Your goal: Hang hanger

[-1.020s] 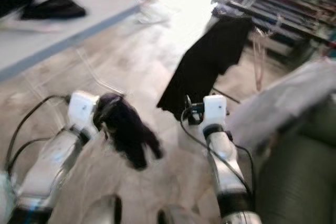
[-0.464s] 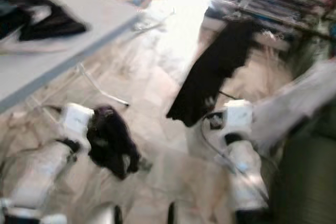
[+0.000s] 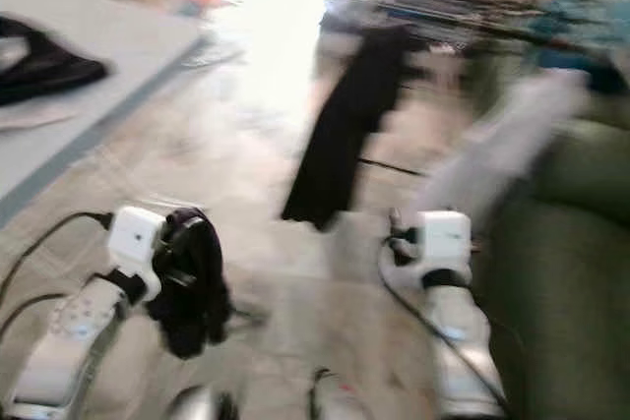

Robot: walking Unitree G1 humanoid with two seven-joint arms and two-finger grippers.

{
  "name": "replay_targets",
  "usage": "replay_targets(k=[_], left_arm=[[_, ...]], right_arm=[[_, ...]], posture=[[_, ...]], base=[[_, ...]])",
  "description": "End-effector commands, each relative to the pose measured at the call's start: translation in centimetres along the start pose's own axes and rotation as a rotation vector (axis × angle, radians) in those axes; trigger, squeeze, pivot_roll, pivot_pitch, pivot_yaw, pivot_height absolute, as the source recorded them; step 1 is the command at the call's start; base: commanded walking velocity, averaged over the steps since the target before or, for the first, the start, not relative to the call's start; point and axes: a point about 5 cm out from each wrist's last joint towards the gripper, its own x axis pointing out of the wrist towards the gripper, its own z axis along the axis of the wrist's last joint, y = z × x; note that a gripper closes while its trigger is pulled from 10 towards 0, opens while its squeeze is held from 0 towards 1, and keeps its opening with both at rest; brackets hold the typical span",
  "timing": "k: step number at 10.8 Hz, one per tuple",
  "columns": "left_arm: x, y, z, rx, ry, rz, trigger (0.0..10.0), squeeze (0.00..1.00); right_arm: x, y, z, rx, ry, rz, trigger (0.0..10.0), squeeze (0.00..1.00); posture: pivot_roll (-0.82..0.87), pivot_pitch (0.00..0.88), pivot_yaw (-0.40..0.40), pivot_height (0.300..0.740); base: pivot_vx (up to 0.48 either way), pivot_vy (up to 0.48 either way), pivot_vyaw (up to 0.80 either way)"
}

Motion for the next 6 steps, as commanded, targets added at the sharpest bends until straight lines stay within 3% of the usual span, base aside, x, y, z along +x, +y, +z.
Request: replay_targets(k=[1,3,6], left_arm=[[0.4,0.0,1.6,0.029,-0.066,-0.007,10.0,0.0],[0.9,0.0,2.1,0.069,-0.083,-0.003,10.0,0.0],[1.5,-0.1,2.4,0.054,-0.099,-0.025,10.0,0.0]], right_arm=[[0.4,-0.3,0.5,-0.003,-0.009,-0.009,10.0,0.0],[1.1,0.2,0.8,-0.002,-0.019,0.017,10.0,0.0],[1.9,0.8,0.7,0.017,-0.023,0.023,10.0,0.0]], posture=[[-0.05,0.084,-0.057,0.74],[-0.04,0.077,-0.073,0.74],[-0.04,0.081,-0.075,0.74]], base=[[0.0,0.42,-0.8],[0.124,0.416,-0.8],[0.437,0.0,-0.64]])
